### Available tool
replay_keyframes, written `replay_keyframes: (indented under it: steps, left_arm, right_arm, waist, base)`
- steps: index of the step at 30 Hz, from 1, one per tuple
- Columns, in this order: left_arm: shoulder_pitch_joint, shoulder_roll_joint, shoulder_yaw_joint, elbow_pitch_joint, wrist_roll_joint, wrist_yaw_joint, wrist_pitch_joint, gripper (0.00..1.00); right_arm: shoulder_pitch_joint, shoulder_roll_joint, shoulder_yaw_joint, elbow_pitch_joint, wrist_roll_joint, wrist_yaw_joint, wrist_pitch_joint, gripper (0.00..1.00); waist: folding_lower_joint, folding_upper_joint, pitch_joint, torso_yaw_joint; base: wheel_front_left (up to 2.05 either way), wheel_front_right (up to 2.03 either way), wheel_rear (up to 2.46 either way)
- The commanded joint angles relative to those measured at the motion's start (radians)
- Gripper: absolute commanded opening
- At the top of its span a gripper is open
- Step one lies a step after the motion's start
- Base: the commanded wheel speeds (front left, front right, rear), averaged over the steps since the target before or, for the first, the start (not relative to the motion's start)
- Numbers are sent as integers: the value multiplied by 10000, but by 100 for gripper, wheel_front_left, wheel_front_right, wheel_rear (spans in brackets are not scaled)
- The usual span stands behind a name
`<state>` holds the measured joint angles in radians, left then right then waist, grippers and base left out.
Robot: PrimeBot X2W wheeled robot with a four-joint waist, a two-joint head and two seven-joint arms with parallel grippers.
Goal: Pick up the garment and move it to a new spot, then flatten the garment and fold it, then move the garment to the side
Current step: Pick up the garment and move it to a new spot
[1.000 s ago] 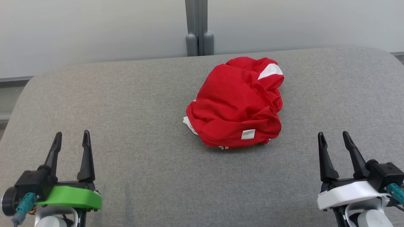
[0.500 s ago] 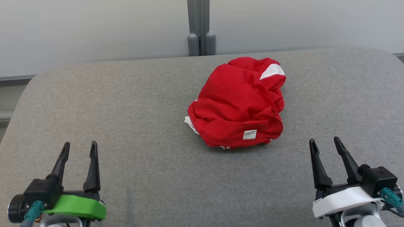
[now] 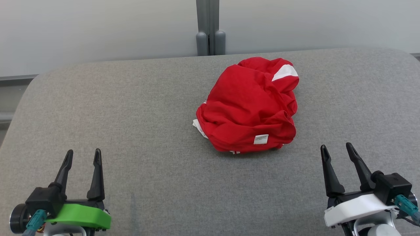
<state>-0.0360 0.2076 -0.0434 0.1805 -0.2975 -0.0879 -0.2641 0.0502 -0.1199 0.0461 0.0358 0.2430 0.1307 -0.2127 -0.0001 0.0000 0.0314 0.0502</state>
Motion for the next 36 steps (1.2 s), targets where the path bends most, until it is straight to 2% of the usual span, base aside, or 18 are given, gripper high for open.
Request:
replay_keyframes:
  steps: [1,14,19,25,36]
  left_arm:
    - [-19,-36,42,40,70,-46,-5,100]
    - [-117,-192,258,180,293,-221,-5,100]
    - [-498,-259,63,114,351,-280,-5,100]
    - [-1567,-345,-810,133,515,-381,-5,100]
    - [-4106,-481,-3629,724,120,-439,220,100]
  right_arm:
    - [39,-30,-11,-4,-3,3,9,100]
    - [49,14,-31,40,-19,3,2,100]
    - [-31,30,-8,70,-11,3,-9,100]
    - [-182,51,92,86,26,3,-60,100]
    - [-553,80,147,289,122,3,-224,100]
  waist:
    - [1,0,6,3]
    - [1,0,-40,-3]
    - [1,0,7,-67]
    - [1,0,215,-359]
    - [1,0,900,-1243]
  base:
    - [0,0,0]
    - [0,0,0]
    - [0,0,0]
    - [0,0,0]
    - [0,0,0]
